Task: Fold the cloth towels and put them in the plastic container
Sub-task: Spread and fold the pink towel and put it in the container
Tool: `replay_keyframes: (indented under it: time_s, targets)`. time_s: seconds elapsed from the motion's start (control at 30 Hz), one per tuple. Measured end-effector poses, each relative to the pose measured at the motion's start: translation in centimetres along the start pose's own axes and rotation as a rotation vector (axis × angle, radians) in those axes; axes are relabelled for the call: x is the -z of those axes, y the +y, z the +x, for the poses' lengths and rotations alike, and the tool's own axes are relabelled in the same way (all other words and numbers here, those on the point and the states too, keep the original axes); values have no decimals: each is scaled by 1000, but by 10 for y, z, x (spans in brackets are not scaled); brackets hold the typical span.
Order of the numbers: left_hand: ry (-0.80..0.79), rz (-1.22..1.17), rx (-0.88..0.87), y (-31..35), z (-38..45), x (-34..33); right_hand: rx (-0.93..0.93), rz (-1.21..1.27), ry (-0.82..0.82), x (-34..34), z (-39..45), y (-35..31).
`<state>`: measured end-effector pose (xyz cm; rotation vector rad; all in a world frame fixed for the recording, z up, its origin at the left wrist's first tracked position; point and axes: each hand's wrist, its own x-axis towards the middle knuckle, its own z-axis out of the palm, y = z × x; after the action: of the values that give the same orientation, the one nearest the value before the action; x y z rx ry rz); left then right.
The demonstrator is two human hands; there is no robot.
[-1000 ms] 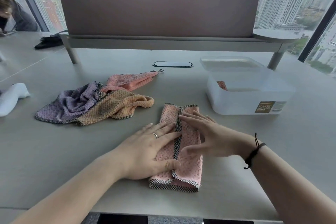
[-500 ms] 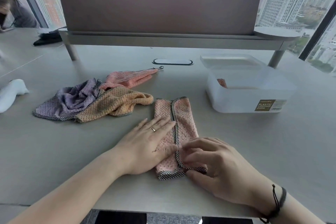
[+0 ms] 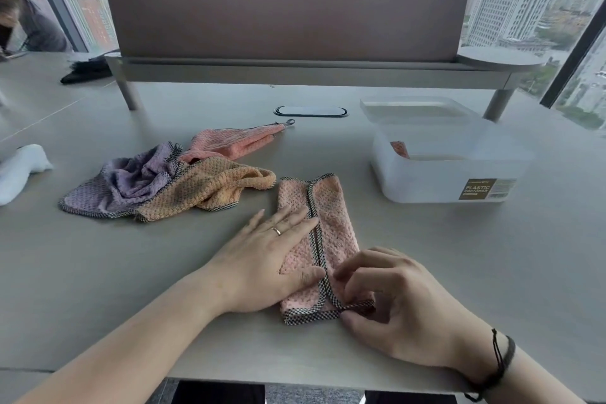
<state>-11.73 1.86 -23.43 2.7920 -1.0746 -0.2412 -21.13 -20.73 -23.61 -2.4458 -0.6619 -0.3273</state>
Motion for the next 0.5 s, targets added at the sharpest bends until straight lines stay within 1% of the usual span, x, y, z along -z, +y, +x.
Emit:
replay_keyframes:
  time_s: [0.07, 0.17, 0.23, 0.27, 0.33, 0.4, 0.43, 0.5]
  targets:
    - [3, 0, -17, 1, 0, 1, 0, 27, 9, 2, 0, 1]
    - [-15, -15, -54, 1, 0, 1, -36, 109, 86, 4, 4, 1]
    - [-31, -33, -65, 1, 1, 3, -89, 44, 113, 8, 13, 2]
    - [-33, -44, -63, 0, 3, 4, -127, -34, 73, 9, 19, 2]
    - [-24, -47, -49, -3, 8, 7, -202, -185, -97, 10, 34, 2]
    - [-6, -40, -21, -6, 17, 9, -233, -280, -265, 6, 50, 1]
    - [3, -38, -2, -8, 23, 9, -229, -323, -316, 2, 57, 2]
    - [12, -33, 38, -11, 35, 8, -215, -400, -366, -6, 65, 7]
